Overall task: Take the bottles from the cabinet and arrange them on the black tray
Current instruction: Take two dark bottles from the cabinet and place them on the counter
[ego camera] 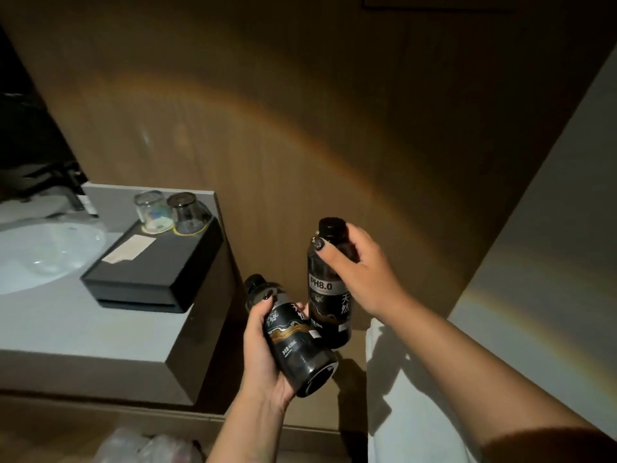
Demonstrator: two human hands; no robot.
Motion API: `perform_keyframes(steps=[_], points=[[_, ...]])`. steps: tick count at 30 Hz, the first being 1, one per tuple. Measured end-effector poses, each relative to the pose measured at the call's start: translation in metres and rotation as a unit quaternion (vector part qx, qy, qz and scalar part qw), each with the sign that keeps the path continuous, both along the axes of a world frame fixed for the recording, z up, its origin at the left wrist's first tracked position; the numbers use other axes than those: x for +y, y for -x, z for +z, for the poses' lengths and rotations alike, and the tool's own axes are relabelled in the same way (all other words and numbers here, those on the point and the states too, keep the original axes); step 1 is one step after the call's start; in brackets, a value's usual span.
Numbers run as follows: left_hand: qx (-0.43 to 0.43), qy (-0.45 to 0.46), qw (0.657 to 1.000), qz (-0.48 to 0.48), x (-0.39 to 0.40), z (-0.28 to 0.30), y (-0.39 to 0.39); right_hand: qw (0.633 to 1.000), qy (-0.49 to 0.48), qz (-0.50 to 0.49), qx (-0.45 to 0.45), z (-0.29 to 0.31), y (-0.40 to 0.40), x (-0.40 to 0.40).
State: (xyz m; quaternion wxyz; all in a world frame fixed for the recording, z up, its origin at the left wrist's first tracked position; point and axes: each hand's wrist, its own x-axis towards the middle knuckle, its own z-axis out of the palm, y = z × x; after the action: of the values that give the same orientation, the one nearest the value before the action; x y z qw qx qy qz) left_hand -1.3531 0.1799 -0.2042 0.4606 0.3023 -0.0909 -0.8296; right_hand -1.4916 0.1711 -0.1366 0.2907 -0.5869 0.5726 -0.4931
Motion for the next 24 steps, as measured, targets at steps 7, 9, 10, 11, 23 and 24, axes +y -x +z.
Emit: perform_keyframes(steps=[7, 9, 10, 11, 23, 24], points=[[0.005, 0.013, 1.000, 0.012, 0.008, 0.016, -0.069, 0.979, -0.105, 0.054, -0.168, -0.035, -0.072, 0.005], [0.001, -0.003, 1.000, 0.020, 0.007, 0.015, -0.096, 0.973, -0.111, 0.060, -0.191, -0.035, -0.094, 0.000], [-0.007, -0.013, 0.999, 0.028, 0.007, 0.014, -0.111, 0.971, -0.122, 0.060, -0.194, -0.036, -0.107, -0.003], [-0.007, -0.023, 0.999, 0.037, 0.007, 0.013, -0.129, 0.969, -0.136, 0.064, -0.195, -0.037, -0.121, -0.006], [-0.114, -0.086, 0.980, 0.140, 0.005, -0.002, -0.380, 0.912, -0.274, 0.142, -0.269, -0.072, -0.350, -0.021], [-0.114, -0.092, 0.978, 0.147, 0.005, -0.002, -0.399, 0.912, -0.281, 0.150, -0.259, -0.075, -0.370, -0.021]])
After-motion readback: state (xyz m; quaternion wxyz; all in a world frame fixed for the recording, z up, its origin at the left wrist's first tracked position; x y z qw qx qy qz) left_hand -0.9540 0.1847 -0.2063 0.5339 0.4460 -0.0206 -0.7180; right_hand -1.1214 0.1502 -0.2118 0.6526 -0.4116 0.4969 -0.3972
